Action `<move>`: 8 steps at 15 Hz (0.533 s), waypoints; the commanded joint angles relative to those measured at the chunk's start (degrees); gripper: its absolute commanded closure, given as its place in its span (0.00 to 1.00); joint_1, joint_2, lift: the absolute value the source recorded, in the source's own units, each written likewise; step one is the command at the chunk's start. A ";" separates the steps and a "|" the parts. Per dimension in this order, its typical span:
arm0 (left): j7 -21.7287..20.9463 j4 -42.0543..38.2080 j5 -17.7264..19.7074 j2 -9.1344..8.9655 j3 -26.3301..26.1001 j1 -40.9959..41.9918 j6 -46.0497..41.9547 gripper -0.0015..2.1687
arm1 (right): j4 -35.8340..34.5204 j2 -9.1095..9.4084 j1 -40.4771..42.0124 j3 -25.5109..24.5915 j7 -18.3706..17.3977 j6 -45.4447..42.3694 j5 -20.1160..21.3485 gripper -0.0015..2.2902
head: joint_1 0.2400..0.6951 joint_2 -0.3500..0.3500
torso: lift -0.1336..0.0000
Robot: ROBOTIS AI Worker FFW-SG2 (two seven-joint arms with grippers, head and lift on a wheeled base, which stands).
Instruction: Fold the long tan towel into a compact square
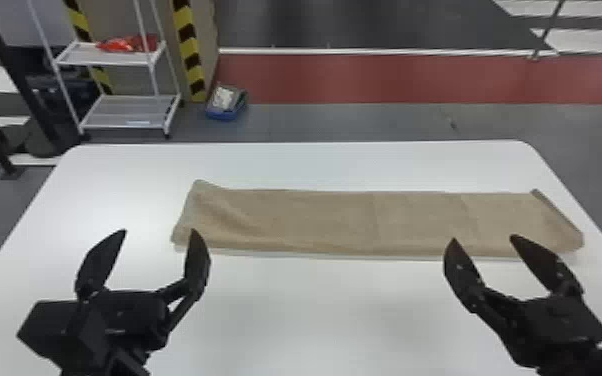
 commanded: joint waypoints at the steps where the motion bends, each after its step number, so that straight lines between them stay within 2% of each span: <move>1: 0.08 -0.14 -0.08 0.09 -0.02 0.00 0.00 0.01 | -0.01 0.14 0.01 0.01 -0.20 -0.10 0.00 0.04 | 1.00 0.49 | 0.08; 8: 0.26 -0.31 -0.17 0.00 -0.11 0.00 0.88 0.01 | -0.01 0.14 -0.07 0.01 -0.11 -0.10 -0.09 0.04 | 1.00 0.48 | 0.08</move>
